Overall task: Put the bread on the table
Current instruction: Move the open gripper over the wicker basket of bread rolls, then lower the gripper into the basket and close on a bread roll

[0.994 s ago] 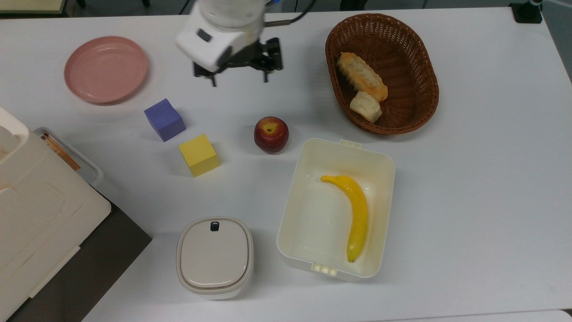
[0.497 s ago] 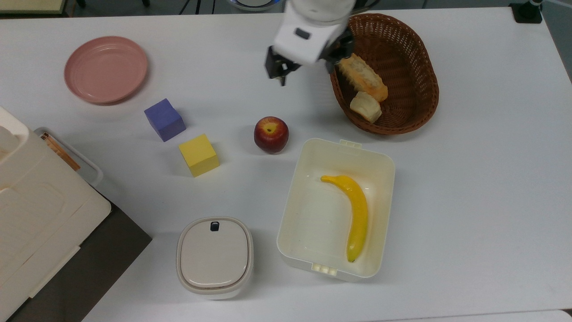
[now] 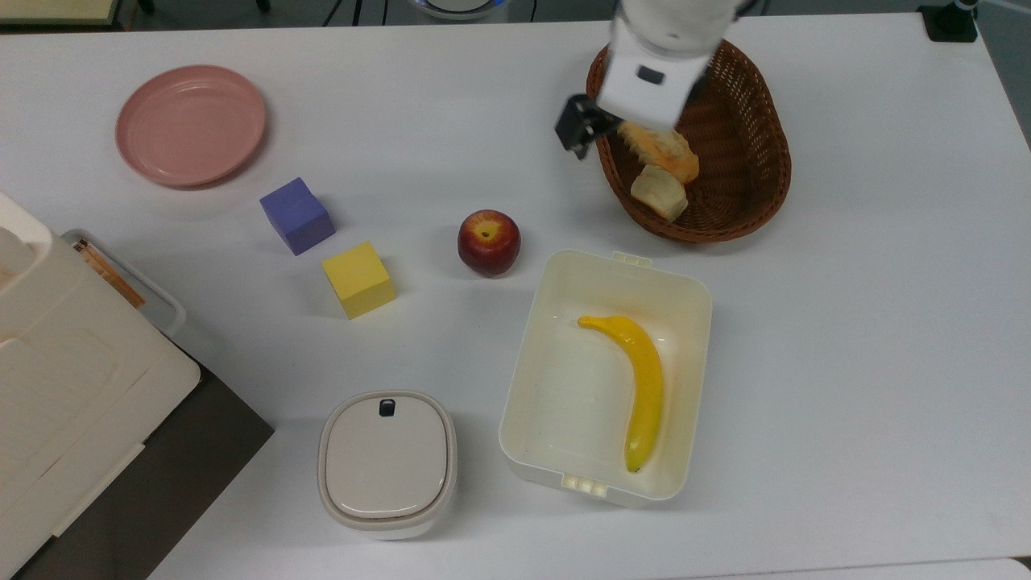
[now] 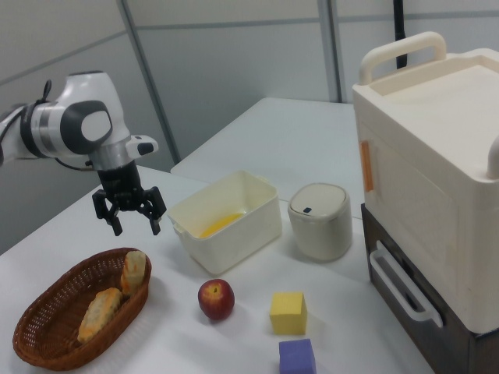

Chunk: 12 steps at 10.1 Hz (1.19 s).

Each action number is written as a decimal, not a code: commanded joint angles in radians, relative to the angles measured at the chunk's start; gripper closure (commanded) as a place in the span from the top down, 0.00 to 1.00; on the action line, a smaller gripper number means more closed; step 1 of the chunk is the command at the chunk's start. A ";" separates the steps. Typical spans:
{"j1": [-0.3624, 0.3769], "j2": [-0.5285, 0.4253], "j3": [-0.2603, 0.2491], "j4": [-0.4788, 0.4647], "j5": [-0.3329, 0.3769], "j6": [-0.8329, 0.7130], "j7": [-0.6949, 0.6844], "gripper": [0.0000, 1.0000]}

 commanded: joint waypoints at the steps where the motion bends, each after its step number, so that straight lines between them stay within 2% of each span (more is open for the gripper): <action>1: 0.044 0.036 -0.009 -0.028 0.007 0.058 -0.004 1.00; 5: 0.073 0.074 -0.009 -0.029 0.009 0.076 -0.001 1.00; 8: 0.100 0.099 -0.008 -0.075 0.010 0.148 0.004 1.00; 9: 0.103 0.114 -0.008 -0.075 0.010 0.154 0.007 0.93; 10: 0.114 0.119 -0.008 -0.077 0.007 0.154 0.008 0.72; 12: 0.116 0.114 -0.009 -0.072 0.012 0.142 0.011 0.14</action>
